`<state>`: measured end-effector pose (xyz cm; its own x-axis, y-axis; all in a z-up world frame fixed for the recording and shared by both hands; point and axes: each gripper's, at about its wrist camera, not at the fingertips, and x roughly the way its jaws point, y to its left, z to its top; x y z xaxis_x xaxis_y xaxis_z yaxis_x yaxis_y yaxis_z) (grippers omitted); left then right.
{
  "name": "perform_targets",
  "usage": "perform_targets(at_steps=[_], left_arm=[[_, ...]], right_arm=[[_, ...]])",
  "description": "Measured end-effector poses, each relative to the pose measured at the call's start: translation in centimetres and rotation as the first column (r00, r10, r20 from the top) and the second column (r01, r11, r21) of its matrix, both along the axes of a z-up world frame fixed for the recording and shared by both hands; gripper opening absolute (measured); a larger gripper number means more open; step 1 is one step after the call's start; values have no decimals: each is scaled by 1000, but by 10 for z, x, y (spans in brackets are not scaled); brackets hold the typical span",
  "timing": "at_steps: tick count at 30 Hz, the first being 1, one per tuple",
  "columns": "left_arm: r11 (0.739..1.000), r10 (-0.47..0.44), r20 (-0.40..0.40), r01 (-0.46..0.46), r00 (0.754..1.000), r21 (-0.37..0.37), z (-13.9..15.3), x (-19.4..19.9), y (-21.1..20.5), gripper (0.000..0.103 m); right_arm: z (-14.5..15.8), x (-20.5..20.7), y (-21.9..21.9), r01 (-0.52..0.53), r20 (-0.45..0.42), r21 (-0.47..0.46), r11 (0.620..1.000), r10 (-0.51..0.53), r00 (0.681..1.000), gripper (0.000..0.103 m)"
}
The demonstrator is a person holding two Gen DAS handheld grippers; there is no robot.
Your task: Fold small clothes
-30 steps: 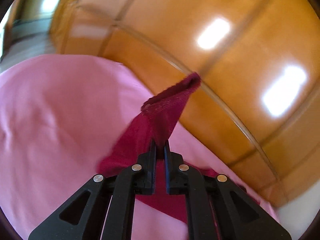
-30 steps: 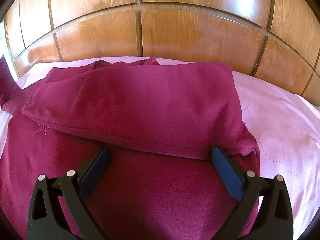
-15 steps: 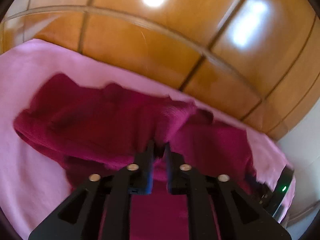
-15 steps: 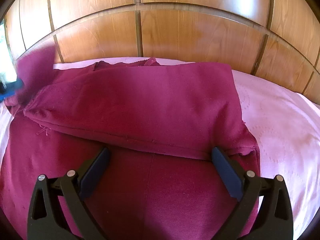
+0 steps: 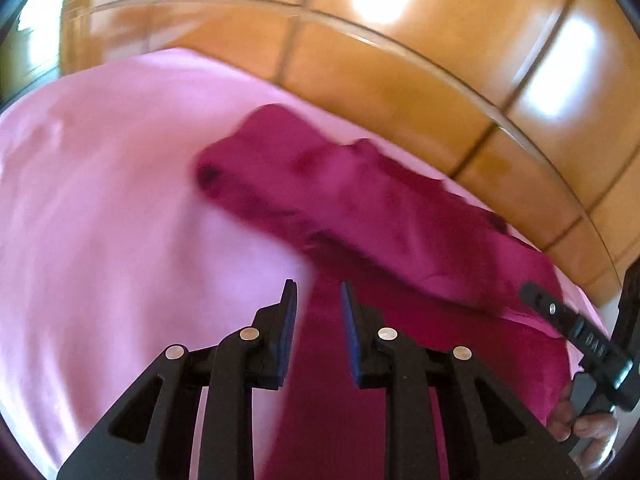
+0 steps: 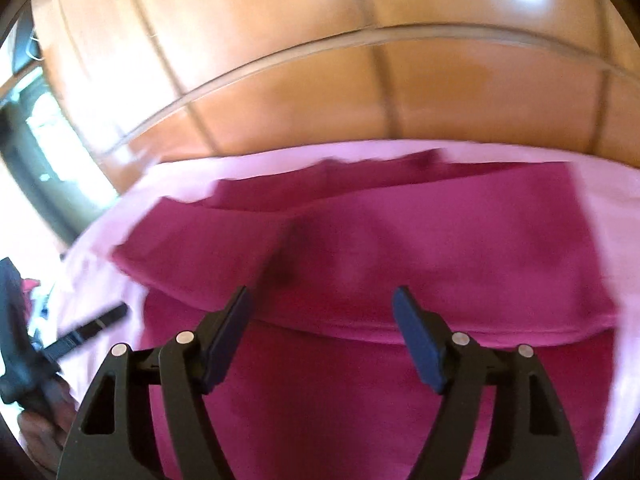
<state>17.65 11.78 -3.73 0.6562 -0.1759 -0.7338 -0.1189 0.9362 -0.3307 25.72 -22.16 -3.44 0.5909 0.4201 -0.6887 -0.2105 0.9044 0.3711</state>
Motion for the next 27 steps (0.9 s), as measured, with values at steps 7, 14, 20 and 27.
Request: perform_targets(at_steps=[7,14,20,27], left_arm=[[995,96,-36,-96,995,-5,-13,-3,28,20],[990,138,18,-138,990,-7,-6,15,21,58],[986,129,3,-129,992,108,-11,49,-2,58],[987,62,3,-62,998,149,-16,65,-19,30]], right_arm=[[-25,44,50,-15,-134,-48,999,8,991,13],[52,25,32,-18,92,-72,997,24,995,7],[94,10,-18,49,197,-61,997,-36,980,7],[89,-3,-94,188,206,-48,981,-174,963,7]])
